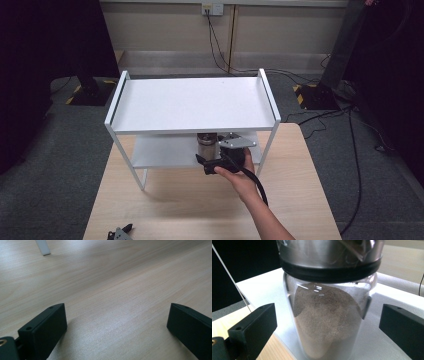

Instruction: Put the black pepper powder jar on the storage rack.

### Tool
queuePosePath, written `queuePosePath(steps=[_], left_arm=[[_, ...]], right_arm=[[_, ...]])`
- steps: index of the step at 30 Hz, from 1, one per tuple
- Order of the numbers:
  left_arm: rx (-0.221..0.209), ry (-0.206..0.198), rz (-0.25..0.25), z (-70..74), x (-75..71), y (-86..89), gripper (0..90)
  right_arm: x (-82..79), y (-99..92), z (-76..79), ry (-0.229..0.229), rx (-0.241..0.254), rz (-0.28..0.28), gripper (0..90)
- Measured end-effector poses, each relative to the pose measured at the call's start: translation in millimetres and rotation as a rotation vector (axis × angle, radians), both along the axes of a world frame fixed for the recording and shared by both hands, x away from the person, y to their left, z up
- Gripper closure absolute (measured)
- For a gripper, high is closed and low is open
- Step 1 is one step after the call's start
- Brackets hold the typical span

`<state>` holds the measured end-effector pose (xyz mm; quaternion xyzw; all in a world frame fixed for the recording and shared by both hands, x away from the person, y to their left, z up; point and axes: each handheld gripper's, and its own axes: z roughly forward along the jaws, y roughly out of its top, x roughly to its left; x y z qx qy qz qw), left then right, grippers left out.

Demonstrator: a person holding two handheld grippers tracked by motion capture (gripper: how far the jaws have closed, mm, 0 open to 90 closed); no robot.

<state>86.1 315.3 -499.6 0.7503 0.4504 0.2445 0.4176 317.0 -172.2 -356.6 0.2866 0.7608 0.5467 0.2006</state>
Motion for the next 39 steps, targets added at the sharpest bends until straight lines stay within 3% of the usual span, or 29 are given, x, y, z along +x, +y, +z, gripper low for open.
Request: queuePosePath(steps=[5, 15, 27, 39], left_arm=[[0.000, 0.000, 0.000, -0.1, 0.0, 0.0, 1.9], [0.000, 0.000, 0.000, -0.1, -0.1, -0.1, 1.9], [0.002, 0.000, 0.002, 0.1, -0.2, -0.3, 1.9], [0.002, 0.000, 0.002, 0.1, -0.1, -0.2, 1.9]], right_arm=[[-3.7, -2.4, 2.5, 0.009, 0.003, -0.001, 0.7], [-17.3, -11.8, 1.5, -0.017, 0.010, 0.000, 0.1], [-43.8, -32.9, -4.0, -0.022, 0.039, 0.023, 0.1], [-69.3, -60.6, -8.8, -0.016, 0.048, 0.005, 0.2]])
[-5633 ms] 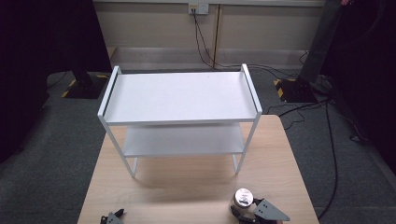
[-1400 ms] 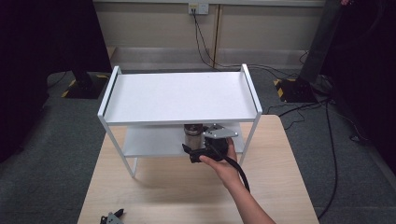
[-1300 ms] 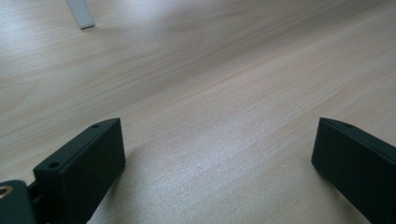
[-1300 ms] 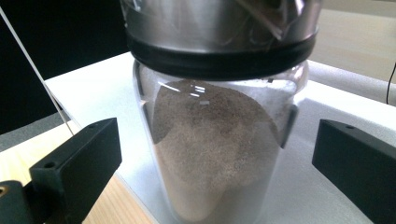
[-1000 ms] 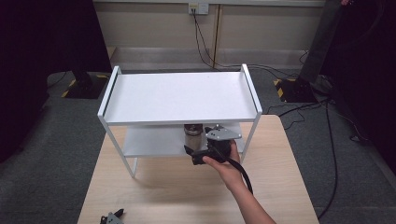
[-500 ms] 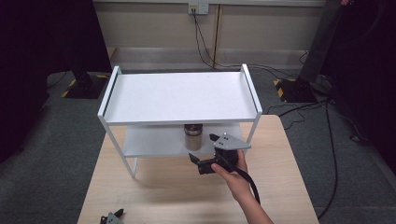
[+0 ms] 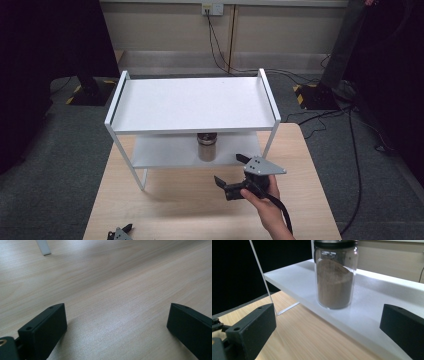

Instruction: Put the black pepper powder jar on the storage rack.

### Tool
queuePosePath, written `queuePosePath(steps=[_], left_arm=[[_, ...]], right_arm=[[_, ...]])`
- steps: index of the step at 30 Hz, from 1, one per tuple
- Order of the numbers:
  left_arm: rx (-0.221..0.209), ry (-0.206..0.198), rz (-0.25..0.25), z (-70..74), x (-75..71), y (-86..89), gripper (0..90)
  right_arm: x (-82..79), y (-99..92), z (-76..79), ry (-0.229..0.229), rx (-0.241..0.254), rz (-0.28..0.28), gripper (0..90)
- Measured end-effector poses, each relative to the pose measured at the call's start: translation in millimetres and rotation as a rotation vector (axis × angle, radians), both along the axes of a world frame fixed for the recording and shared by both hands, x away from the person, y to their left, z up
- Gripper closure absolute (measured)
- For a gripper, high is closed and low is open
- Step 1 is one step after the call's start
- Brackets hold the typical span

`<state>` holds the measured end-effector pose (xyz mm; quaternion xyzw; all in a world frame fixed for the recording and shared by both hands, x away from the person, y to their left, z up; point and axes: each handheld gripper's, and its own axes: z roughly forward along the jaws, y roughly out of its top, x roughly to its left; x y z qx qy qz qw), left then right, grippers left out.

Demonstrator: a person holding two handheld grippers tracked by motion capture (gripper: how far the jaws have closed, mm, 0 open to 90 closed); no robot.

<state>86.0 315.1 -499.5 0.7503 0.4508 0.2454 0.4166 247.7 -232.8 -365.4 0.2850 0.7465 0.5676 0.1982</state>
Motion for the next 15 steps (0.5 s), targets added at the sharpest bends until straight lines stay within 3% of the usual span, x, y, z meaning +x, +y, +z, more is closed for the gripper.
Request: queuePosePath(steps=[15], left_arm=[[0.002, -0.002, 0.003, 0.0, -0.2, -0.3, 1.9]], right_arm=[[-35.5, -37.7, -18.4, 0.009, 0.003, -0.011, 0.2]])
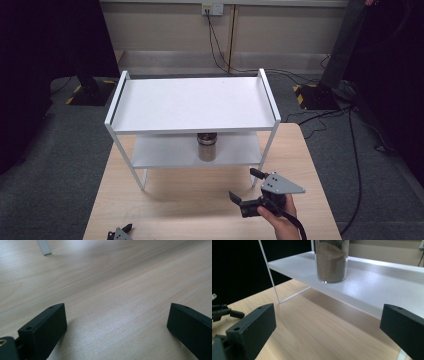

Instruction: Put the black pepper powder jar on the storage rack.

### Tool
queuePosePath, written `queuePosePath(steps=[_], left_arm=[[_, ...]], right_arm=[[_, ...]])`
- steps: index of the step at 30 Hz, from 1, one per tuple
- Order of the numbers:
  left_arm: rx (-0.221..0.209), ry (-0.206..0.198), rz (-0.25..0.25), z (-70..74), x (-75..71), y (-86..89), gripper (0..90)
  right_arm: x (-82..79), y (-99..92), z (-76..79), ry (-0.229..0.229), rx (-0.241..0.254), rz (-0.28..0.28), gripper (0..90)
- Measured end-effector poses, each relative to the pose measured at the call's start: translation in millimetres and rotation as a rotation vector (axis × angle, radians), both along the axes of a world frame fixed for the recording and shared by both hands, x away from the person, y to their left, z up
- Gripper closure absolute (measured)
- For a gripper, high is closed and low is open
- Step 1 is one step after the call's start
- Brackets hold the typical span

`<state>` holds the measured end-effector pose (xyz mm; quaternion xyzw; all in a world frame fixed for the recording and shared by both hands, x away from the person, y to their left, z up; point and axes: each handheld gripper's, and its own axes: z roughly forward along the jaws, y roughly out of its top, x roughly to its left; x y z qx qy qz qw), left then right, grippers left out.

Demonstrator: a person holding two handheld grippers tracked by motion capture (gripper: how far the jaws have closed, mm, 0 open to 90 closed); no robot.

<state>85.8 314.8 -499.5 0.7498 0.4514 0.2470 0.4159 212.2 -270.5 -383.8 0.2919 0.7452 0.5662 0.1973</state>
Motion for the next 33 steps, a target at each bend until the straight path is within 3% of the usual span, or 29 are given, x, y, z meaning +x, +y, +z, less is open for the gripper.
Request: queuePosePath(steps=[6, 14, 19, 33], left_arm=[[-0.001, 0.000, 0.004, -0.1, -0.2, -0.4, 1.9], [0.000, 0.000, 0.004, 0.0, -0.2, -0.4, 1.9], [0.000, 0.000, 0.005, 0.0, -0.3, -0.6, 1.9], [0.000, 0.000, 0.005, 0.0, -0.3, -0.6, 1.9]], right_arm=[[-12.8, -10.1, -11.5, -0.009, -0.013, -0.005, 0.3], [-28.1, -23.1, -32.8, 0.016, -0.012, -0.036, 0.7], [-39.3, -30.5, -53.3, 0.027, -0.047, -0.055, 1.5], [-56.2, -43.9, -98.3, 0.070, -0.049, -0.068, 1.6]])
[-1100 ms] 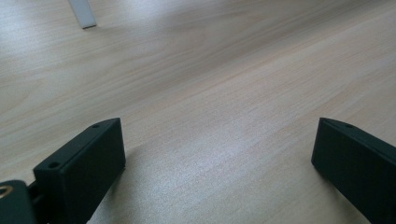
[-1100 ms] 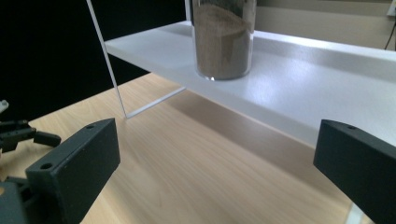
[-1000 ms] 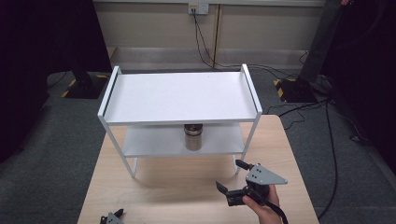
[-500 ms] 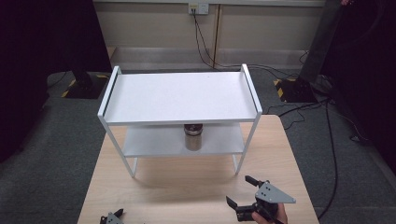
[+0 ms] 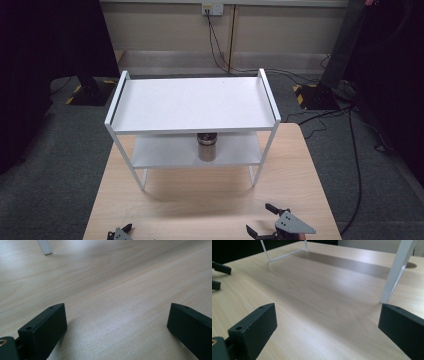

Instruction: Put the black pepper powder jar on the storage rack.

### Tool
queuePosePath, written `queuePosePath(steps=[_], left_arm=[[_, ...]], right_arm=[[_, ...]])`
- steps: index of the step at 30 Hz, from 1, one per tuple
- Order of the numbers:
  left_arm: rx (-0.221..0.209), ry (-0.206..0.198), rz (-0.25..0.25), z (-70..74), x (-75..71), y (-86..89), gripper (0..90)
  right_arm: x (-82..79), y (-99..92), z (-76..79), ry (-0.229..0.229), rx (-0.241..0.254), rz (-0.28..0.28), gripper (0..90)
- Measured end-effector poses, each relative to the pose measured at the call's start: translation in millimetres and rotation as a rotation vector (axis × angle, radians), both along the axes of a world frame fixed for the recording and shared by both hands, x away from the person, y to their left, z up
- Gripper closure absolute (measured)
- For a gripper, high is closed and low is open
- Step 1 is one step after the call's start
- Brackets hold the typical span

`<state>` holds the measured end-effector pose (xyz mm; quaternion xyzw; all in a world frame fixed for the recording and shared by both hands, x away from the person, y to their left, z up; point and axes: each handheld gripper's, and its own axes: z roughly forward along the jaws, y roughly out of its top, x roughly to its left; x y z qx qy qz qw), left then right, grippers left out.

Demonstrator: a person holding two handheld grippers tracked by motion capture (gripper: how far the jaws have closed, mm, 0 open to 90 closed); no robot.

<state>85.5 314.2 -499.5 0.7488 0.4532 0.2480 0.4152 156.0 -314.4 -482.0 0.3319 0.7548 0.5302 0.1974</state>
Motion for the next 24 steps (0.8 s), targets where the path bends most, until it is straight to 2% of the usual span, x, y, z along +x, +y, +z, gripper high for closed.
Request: queuePosePath(steps=[8, 17, 24], left_arm=[[0.000, 0.000, 0.000, 0.0, 0.0, 0.0, 1.9], [0.001, 0.000, 0.000, 0.0, -0.1, -0.1, 1.9], [0.001, -0.001, 0.000, 0.0, 0.0, -0.1, 1.8]], right_arm=[[-3.6, -5.6, -13.4, 0.027, -0.006, 0.006, 1.6], [-4.3, -8.1, -26.6, 0.027, -0.010, 0.022, 1.7], [-4.6, -10.5, -30.3, 0.015, -0.008, 0.030, 1.8]])
